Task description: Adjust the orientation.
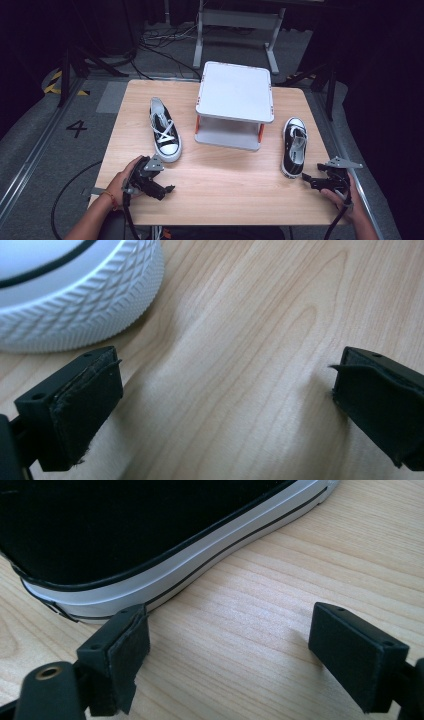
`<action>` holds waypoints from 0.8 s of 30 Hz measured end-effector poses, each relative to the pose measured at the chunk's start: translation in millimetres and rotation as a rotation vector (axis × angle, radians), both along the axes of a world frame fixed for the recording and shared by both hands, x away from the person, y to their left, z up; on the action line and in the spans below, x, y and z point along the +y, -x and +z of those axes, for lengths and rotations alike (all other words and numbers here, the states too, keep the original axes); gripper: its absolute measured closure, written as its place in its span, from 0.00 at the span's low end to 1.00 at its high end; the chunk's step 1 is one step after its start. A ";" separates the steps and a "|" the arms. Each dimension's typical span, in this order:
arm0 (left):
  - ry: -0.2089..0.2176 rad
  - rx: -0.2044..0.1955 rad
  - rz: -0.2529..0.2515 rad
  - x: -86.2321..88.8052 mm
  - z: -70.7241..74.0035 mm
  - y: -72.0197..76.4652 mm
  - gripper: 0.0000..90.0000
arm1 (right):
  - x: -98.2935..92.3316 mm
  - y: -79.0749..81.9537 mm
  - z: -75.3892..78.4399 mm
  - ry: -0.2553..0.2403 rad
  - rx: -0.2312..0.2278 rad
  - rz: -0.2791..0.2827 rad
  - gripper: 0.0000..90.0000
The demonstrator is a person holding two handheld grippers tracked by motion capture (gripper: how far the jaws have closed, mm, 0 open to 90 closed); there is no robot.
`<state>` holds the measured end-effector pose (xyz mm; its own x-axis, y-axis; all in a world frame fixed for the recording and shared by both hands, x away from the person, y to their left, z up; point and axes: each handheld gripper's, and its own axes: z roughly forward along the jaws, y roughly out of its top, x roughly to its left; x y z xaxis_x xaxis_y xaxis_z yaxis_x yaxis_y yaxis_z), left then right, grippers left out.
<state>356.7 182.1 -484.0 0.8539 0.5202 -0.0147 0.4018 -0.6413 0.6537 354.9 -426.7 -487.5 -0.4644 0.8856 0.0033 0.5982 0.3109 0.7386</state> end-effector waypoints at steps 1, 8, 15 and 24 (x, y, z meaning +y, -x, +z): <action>0.002 0.001 -0.009 0.6 -0.1 -1.9 0.00 | 0.0 -0.1 0.0 0.000 0.000 0.000 0.18; 0.007 0.000 -0.061 8.2 0.0 -5.7 0.02 | 0.3 -0.3 0.0 0.001 0.001 0.000 0.18; -0.005 -0.005 -0.033 9.0 1.9 -2.4 0.03 | 0.8 0.9 0.0 0.002 0.000 -0.005 0.18; 0.043 -0.062 -0.023 28.3 27.3 -8.4 0.24 | 0.6 0.6 0.0 0.001 0.001 -0.004 0.18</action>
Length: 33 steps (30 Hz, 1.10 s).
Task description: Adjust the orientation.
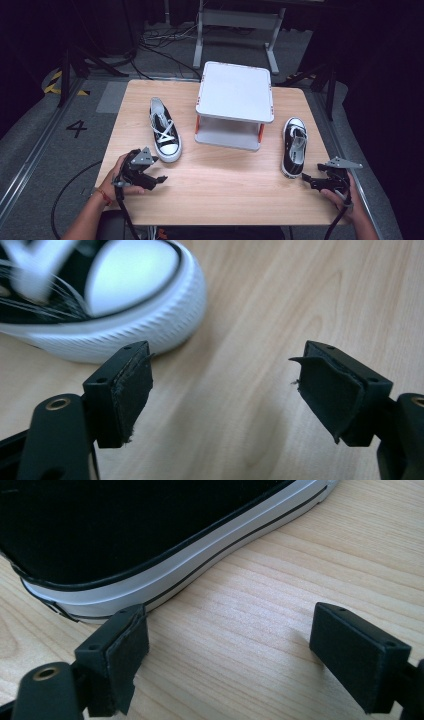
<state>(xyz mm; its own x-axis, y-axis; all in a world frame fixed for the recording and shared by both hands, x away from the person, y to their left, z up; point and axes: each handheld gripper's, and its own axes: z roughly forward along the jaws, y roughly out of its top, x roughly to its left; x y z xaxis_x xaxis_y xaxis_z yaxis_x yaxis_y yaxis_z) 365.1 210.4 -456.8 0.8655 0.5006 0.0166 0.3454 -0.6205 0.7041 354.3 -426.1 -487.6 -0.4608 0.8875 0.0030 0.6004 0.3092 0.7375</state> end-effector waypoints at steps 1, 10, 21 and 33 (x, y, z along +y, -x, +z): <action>0.000 0.000 0.000 0.0 0.0 0.0 0.24 | 0.0 0.0 0.0 0.000 0.000 0.000 0.18; 0.008 -0.109 0.100 9.7 50.1 -29.7 0.33 | 0.0 0.0 0.0 0.000 0.001 0.000 0.18; -0.021 -0.113 0.200 15.8 67.3 -89.8 0.42 | 0.0 0.0 0.0 0.000 0.000 0.000 0.18; 0.004 -0.044 0.355 28.0 55.7 -130.3 0.65 | 0.1 0.2 0.0 0.000 -0.001 -0.001 0.18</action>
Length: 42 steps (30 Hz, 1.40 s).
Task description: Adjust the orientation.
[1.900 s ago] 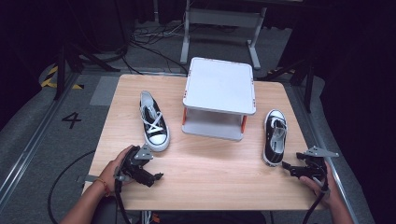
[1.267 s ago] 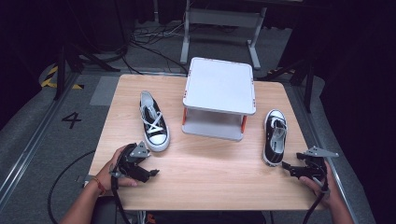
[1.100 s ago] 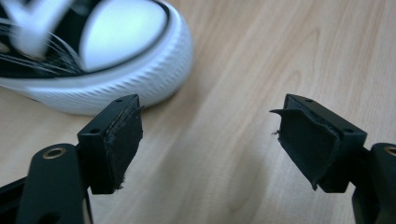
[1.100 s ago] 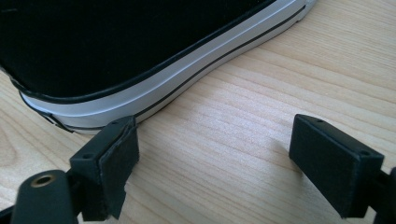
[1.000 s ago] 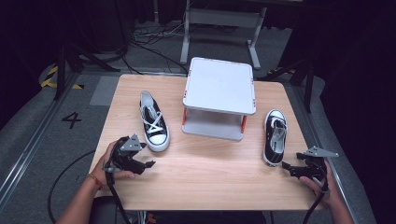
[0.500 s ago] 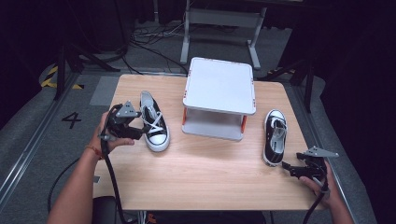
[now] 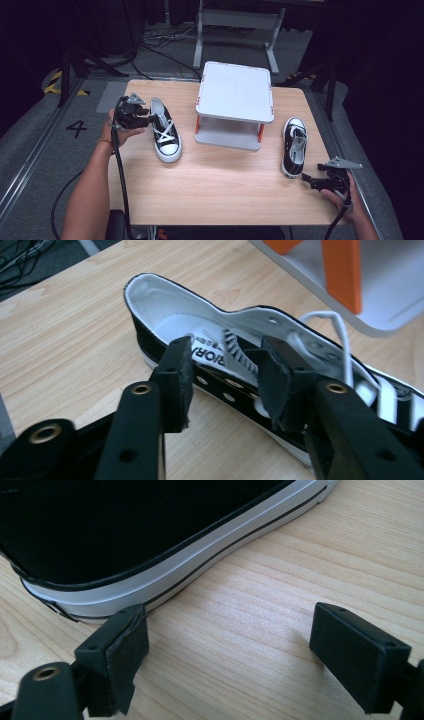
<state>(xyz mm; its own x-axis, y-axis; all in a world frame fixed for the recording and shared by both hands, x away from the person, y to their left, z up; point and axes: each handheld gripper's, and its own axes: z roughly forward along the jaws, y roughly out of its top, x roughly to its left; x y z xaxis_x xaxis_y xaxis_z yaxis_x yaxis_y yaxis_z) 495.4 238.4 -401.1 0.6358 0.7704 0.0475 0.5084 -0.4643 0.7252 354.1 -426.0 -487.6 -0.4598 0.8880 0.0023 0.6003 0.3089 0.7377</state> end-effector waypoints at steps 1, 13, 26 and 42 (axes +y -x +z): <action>-0.004 0.001 0.005 0.3 -1.6 -2.3 0.65 | 0.0 -0.1 -0.1 0.000 -0.001 0.001 0.18; 0.050 0.121 0.020 2.9 -18.7 -15.4 0.66 | 0.4 0.5 0.0 0.001 -0.001 -0.004 0.18; 0.056 0.097 0.041 -9.9 -0.4 17.5 0.94 | 0.3 0.7 0.0 0.001 -0.001 -0.002 0.18; 0.000 0.137 0.162 0.7 19.9 66.5 0.90 | 0.2 0.1 0.0 0.000 0.001 0.003 0.17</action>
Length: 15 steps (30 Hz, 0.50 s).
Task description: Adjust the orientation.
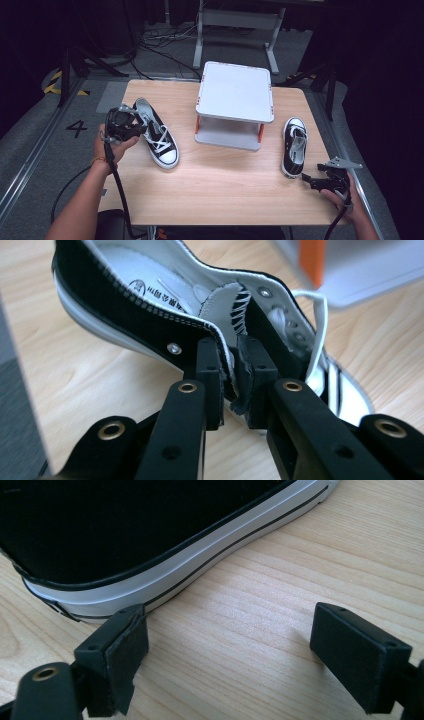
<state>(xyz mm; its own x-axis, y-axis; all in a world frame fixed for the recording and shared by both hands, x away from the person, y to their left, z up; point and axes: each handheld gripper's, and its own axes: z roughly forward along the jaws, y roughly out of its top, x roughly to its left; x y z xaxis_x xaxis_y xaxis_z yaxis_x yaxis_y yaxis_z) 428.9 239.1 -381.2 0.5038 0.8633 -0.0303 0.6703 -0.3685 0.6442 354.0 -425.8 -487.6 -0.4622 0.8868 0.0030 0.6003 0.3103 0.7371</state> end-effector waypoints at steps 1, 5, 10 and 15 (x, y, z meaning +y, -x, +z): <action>0.000 0.000 0.000 0.0 0.0 0.0 0.90 | 0.0 0.0 0.0 0.000 0.000 0.000 0.17; -0.002 0.061 0.041 13.4 -17.3 -1.3 0.88 | 0.1 -0.3 0.0 0.000 0.000 0.002 0.17; 0.022 0.054 -0.032 24.4 -20.6 -5.6 0.85 | 0.2 -0.6 0.0 0.001 0.000 0.003 0.17; -0.030 0.044 -0.123 17.9 -15.4 -10.0 0.63 | 0.4 -0.5 0.0 0.001 0.001 0.002 0.17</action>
<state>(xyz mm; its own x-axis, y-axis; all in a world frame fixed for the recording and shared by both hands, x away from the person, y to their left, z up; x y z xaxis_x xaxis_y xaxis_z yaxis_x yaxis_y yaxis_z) 438.9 257.0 -396.6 0.6048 0.7958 -0.0300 0.6460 -0.4682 0.6029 354.5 -425.4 -487.6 -0.4637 0.8860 0.0025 0.6003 0.3121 0.7364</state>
